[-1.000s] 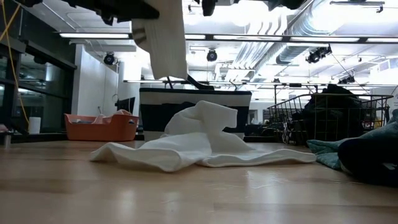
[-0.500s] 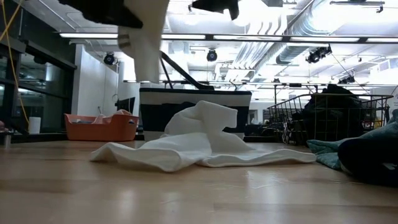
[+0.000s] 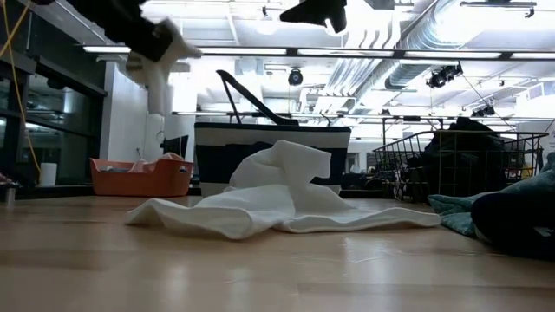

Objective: Pick & Place Cloths
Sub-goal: Put the white sock into the orange bin

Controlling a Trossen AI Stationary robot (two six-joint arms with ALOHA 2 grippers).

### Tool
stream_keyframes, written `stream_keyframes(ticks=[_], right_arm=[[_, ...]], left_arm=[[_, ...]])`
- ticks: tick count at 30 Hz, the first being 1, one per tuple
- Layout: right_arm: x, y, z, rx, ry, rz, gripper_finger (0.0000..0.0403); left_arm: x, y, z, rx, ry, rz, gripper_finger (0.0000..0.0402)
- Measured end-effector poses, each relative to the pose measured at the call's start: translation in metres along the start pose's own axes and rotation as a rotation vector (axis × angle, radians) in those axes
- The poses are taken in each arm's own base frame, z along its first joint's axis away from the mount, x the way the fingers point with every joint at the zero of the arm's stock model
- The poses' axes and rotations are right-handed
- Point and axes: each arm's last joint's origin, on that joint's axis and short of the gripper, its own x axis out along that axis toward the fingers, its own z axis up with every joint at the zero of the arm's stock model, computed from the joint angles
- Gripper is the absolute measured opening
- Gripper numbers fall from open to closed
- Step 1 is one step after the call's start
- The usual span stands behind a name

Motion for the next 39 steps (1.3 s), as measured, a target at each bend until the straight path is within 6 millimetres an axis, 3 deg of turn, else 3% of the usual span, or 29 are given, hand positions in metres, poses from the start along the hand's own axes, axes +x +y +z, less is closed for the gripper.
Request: stream_keyframes(ticks=[7, 25, 39], right_arm=[[0.000, 0.000, -0.004, 0.010, 0.043, -0.004, 0.0321], [0.000, 0.000, -0.006, 0.006, 0.059, -0.005, 0.0321], [0.000, -0.001, -0.007, 0.003, 0.069, -0.005, 0.0321]], left_arm=[[0.039, 0.003, -0.014, 0.047, 0.086, 0.078, 0.0000], [0.135, 0.006, -0.082, 0.171, 0.483, 0.043, 0.0000], [0.177, -0.017, -0.136, 0.181, 0.698, -0.114, 0.0000]])
